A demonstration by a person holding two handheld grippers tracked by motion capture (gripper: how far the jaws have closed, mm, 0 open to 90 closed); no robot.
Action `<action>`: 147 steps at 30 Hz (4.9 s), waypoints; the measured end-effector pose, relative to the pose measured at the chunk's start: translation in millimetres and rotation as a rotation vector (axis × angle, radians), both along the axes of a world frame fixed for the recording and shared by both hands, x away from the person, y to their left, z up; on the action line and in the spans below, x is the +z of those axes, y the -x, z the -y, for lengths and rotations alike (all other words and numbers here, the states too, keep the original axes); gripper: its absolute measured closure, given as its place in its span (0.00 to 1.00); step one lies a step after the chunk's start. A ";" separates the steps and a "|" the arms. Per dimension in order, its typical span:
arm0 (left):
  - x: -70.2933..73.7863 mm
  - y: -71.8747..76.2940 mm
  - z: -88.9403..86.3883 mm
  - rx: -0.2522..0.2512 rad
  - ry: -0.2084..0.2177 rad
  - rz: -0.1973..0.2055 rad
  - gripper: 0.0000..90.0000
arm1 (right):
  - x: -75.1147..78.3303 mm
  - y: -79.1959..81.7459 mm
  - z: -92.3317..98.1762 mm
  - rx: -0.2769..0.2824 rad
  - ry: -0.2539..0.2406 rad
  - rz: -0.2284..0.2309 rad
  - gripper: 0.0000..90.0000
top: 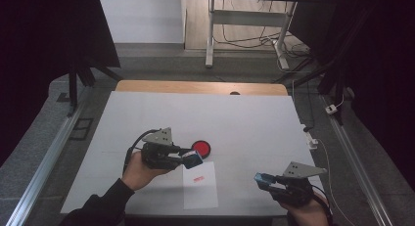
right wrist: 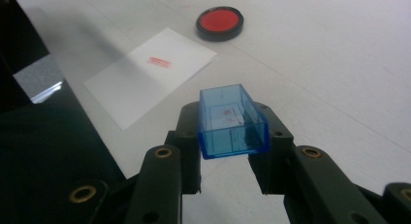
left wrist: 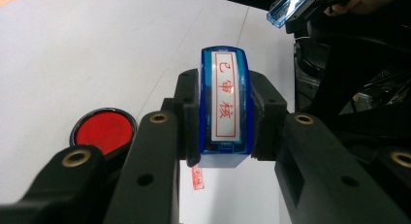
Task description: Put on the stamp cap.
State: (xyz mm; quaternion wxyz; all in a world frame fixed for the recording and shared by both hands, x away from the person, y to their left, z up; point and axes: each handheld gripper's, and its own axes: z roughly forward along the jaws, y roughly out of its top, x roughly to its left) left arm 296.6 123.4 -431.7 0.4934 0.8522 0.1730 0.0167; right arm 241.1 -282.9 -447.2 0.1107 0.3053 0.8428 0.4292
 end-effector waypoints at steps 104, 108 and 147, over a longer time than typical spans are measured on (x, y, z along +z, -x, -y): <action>7.9 3.7 2.6 -0.185 0.042 0.083 0.78 | -17.7 -70.0 -152.4 0.583 -0.170 -0.046 0.76; 7.7 3.4 1.9 -0.192 0.049 0.083 0.78 | -17.9 -70.7 -152.2 0.592 -0.186 -0.057 0.76; 6.6 1.4 -1.0 -0.179 0.079 0.072 0.78 | -14.2 -71.4 -148.0 0.570 -0.238 -0.071 0.67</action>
